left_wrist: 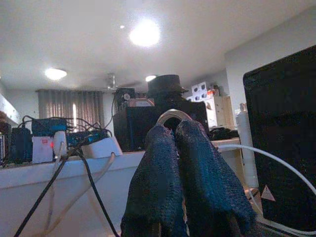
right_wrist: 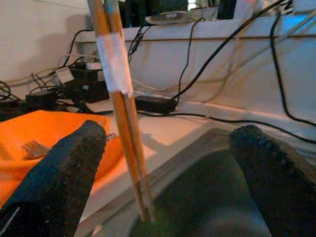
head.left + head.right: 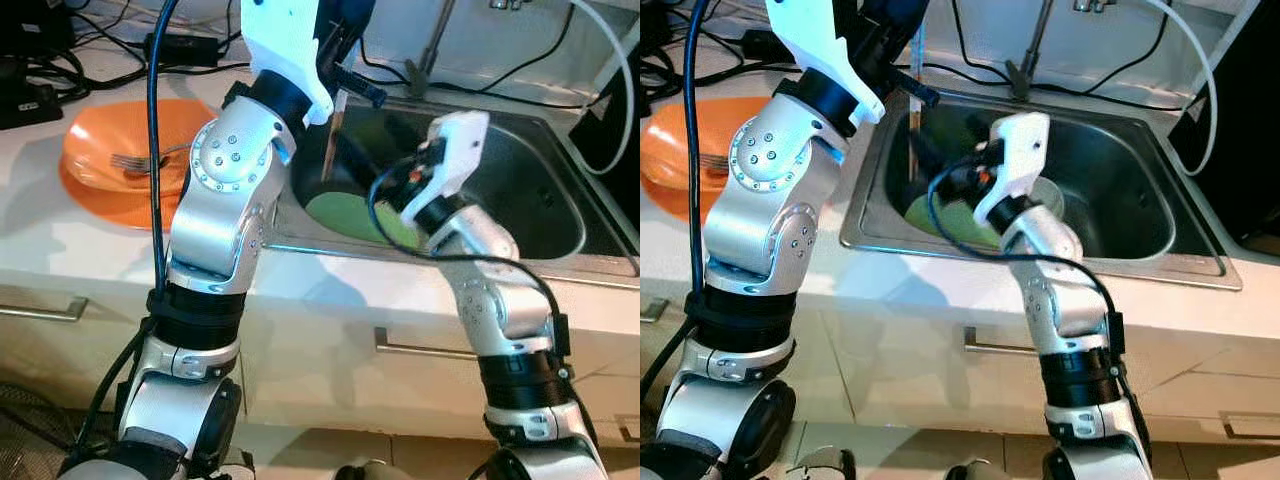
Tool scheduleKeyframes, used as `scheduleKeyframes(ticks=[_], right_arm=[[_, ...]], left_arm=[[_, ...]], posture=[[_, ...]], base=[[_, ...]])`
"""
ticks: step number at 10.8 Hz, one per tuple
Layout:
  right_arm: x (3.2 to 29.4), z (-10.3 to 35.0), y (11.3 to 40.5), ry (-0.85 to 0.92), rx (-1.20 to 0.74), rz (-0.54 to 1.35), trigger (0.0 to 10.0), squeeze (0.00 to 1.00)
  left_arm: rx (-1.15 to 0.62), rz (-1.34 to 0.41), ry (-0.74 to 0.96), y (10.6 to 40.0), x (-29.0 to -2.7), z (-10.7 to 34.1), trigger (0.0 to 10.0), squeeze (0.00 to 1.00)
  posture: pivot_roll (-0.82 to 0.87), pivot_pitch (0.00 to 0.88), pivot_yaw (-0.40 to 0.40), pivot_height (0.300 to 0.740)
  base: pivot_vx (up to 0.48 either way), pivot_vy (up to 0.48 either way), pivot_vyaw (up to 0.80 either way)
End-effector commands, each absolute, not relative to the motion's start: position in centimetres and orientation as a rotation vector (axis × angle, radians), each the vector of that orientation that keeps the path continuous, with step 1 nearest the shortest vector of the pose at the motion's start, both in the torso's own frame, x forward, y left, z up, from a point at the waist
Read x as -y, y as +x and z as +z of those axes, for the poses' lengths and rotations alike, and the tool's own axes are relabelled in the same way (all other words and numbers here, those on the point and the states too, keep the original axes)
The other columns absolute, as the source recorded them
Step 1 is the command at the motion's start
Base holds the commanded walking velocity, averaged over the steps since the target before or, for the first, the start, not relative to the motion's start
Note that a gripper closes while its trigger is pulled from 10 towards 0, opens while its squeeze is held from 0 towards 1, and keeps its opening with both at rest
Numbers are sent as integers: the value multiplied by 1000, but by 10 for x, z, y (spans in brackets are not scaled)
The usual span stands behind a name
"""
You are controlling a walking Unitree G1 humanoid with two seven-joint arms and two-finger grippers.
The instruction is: Kitchen organization
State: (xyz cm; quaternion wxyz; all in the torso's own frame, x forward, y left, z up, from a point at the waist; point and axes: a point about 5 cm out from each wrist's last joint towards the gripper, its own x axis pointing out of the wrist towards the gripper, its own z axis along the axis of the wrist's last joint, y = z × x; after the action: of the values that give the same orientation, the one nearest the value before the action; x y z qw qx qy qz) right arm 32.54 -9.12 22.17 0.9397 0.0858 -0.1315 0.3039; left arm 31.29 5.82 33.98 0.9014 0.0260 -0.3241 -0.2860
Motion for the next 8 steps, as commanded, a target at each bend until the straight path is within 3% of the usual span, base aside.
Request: scheduleKeyframes(ticks=[1, 8], right_arm=[[93, 226, 323, 167, 280, 634, 10000, 0], [84, 225, 322, 172, 272, 651, 10000, 0]], left_arm=[[665, -631, 50, 309, -53, 339, 10000, 0], [579, -798, 38, 301, -38, 328, 10000, 0]], posture=[[5, 47, -119, 719], [13, 41, -126, 719]], base=[[0, 0, 0], [0, 0, 0]])
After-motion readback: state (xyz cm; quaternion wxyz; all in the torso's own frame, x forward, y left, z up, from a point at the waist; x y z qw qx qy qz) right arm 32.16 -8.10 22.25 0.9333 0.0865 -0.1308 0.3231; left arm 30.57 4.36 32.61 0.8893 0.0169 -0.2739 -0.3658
